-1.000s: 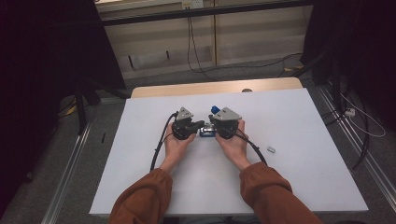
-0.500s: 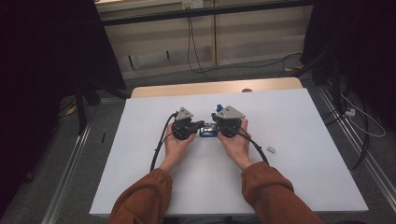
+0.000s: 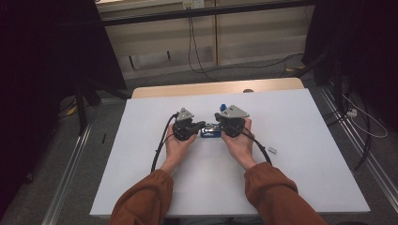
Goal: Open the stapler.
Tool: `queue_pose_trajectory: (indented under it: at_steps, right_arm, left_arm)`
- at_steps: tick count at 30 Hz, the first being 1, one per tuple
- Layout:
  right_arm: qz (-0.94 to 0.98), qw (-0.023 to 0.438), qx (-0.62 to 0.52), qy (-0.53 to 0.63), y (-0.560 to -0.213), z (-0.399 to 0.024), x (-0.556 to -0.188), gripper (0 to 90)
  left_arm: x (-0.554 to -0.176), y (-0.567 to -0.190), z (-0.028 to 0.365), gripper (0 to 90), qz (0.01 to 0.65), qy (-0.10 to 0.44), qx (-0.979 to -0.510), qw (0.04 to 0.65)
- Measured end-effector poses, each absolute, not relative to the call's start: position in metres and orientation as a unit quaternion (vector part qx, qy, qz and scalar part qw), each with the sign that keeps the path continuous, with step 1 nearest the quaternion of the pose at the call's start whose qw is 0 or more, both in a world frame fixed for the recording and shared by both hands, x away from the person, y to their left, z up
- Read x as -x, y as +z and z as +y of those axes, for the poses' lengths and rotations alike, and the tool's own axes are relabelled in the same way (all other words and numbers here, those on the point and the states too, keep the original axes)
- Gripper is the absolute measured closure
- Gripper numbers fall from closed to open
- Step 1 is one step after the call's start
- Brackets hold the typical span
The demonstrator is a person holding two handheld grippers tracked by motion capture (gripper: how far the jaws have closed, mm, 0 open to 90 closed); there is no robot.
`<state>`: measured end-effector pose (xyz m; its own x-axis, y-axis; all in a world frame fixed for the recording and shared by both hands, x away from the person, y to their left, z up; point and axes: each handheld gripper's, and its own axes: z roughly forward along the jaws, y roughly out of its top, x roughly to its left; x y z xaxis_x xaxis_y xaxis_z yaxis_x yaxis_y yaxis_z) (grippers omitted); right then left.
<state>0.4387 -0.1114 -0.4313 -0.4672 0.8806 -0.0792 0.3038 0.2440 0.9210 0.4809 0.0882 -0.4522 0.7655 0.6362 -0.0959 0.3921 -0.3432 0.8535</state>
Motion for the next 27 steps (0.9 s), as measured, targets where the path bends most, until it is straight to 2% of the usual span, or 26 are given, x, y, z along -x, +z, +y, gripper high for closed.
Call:
queue_pose_trajectory:
  at_steps: [27]
  right_arm:
    - [0.717, 0.317, -0.414, 0.462, -0.4302, -0.1165, -0.4371, 90.0]
  left_arm:
    - [-0.4805, -0.4526, 0.0881, 90.0, 0.315, 0.130, -0.809, 0.478]
